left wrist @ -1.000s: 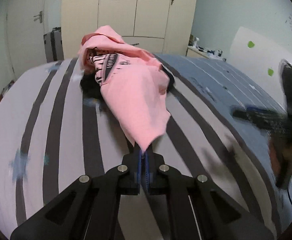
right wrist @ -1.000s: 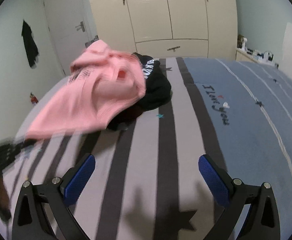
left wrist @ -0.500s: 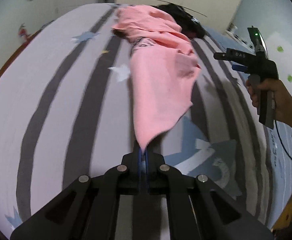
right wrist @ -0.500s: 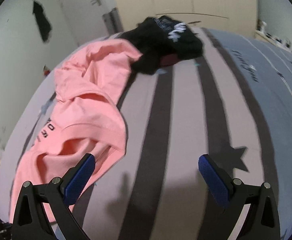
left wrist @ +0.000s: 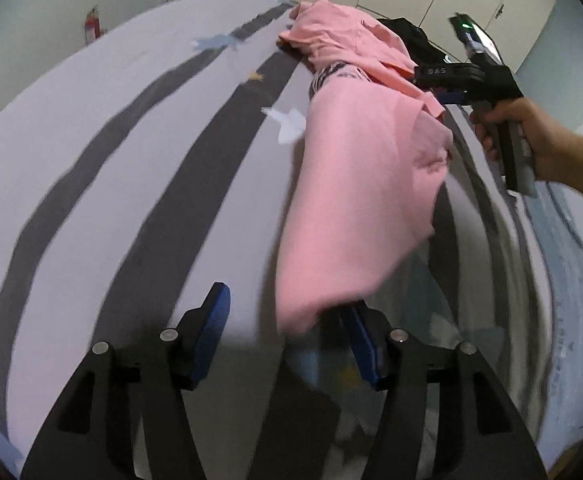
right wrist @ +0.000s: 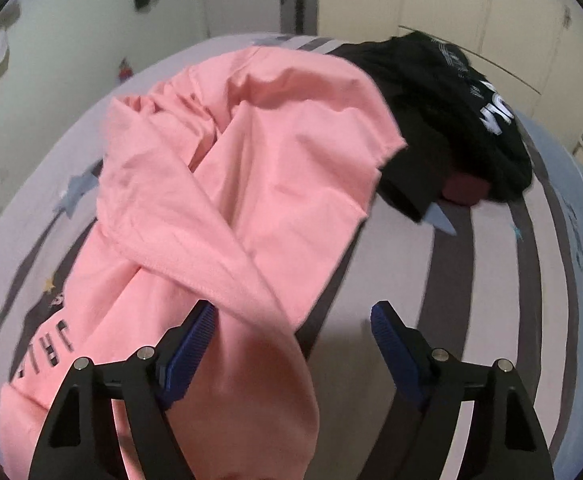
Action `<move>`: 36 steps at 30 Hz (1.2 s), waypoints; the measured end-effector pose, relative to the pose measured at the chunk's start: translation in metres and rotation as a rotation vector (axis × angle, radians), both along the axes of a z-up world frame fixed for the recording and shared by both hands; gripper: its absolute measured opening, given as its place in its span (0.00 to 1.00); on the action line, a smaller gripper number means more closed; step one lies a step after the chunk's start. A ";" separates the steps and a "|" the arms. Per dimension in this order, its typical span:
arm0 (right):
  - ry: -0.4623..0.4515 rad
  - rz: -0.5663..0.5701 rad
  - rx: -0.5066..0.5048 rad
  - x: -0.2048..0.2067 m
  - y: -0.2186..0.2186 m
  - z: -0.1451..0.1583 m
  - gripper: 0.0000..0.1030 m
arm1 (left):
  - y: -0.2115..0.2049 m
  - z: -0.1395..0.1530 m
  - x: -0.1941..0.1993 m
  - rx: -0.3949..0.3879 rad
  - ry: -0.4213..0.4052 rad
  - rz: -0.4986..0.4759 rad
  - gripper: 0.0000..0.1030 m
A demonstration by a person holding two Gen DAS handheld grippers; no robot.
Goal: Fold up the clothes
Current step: 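Grasp the T-shirt edge with the right gripper while the left gripper holds another edge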
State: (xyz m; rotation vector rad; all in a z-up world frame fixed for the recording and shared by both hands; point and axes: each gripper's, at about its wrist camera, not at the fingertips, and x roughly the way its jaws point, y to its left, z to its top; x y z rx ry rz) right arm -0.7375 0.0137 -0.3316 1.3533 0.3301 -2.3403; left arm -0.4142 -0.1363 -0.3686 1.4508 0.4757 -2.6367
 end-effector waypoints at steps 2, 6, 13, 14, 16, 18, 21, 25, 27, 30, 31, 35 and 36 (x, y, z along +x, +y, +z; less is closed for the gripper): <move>-0.059 0.028 0.035 -0.011 -0.010 -0.009 0.22 | -0.003 -0.001 -0.010 0.005 0.004 -0.010 0.24; -0.059 0.012 0.040 -0.012 -0.011 -0.002 0.03 | -0.010 0.009 -0.021 -0.011 0.023 -0.017 0.03; -0.070 -0.109 -0.222 0.016 0.061 0.053 0.03 | -0.047 0.080 -0.042 -0.016 0.177 0.044 0.02; -0.062 -0.134 -0.262 0.022 0.076 0.065 0.03 | -0.052 0.098 -0.047 -0.023 0.215 0.045 0.02; -0.042 -0.180 -0.330 0.039 0.103 0.089 0.03 | -0.059 0.131 -0.059 -0.042 0.278 0.038 0.02; -0.006 -0.222 -0.384 0.062 0.135 0.125 0.03 | -0.065 0.168 -0.073 -0.055 0.336 0.022 0.02; 0.030 -0.269 -0.440 0.083 0.167 0.175 0.03 | -0.071 0.229 -0.096 -0.063 0.426 -0.007 0.02; 0.089 -0.319 -0.503 0.106 0.208 0.255 0.03 | -0.073 0.312 -0.131 -0.062 0.531 -0.059 0.02; 0.125 -0.340 -0.526 0.114 0.224 0.302 0.03 | -0.069 0.351 -0.155 -0.095 0.559 -0.092 0.02; 0.204 -0.347 -0.501 0.113 0.233 0.362 0.03 | -0.063 0.395 -0.201 -0.114 0.582 -0.139 0.02; 0.225 -0.358 -0.494 0.107 0.237 0.380 0.03 | -0.062 0.406 -0.217 -0.108 0.581 -0.145 0.02; 0.275 -0.416 -0.494 0.082 0.252 0.432 0.03 | -0.046 0.456 -0.271 -0.123 0.597 -0.170 0.02; 0.306 -0.425 -0.504 0.077 0.255 0.448 0.03 | -0.039 0.469 -0.277 -0.138 0.612 -0.176 0.02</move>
